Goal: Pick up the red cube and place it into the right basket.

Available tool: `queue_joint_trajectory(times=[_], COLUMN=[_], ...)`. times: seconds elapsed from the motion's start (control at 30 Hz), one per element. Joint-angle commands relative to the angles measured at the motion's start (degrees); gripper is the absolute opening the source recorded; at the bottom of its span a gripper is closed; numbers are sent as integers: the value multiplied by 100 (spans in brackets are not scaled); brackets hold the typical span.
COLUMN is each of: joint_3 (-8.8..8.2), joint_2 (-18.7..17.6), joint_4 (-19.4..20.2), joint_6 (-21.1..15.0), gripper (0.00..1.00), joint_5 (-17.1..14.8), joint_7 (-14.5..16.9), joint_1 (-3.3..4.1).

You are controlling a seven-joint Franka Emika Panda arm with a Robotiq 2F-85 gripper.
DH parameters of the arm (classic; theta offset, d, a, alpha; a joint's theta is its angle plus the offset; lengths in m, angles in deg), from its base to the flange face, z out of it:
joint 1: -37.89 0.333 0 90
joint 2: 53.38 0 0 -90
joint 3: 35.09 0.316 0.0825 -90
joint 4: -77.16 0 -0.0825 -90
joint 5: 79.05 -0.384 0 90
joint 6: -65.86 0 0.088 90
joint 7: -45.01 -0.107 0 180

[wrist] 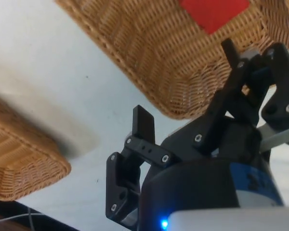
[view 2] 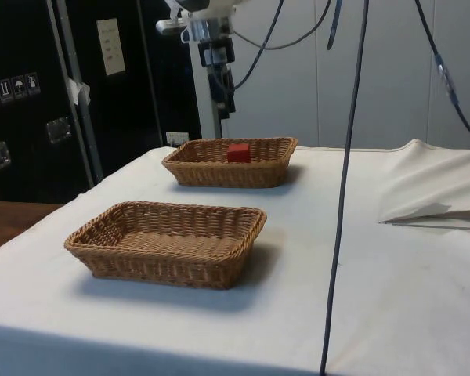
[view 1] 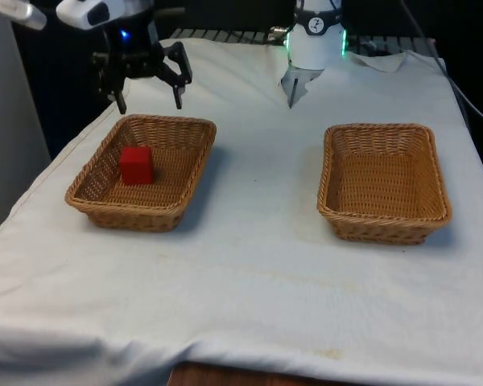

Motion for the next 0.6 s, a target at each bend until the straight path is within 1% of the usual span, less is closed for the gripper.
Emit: queue_joint_trajectory(times=[0.0, 0.1, 0.13, 0.17, 0.2, 0.23, 0.4, 0.43, 0.47, 0.53, 0.57], joint_3=[-34, -11, 6, 40, 17, 29, 80, 115, 109, 138, 155], joint_2=[109, 235, 321, 258, 355, 395, 579, 533, 647, 710, 739], joint_4=[80, 143, 189, 126, 206, 229, 338, 298, 372, 401, 413], joint_6=[-23, 0, 17, 63, 23, 34, 57, 80, 69, 86, 92], gripper=[100, 100, 100, 100, 100, 100, 100, 100, 100, 100, 100], joint_5=[80, 149, 195, 132, 223, 252, 355, 292, 390, 430, 453], joint_7=[-97, -178, -246, -183, -275, -309, -458, -401, -527, -590, -625], joint_1=[86, 138, 178, 109, 189, 212, 286, 229, 315, 338, 338])
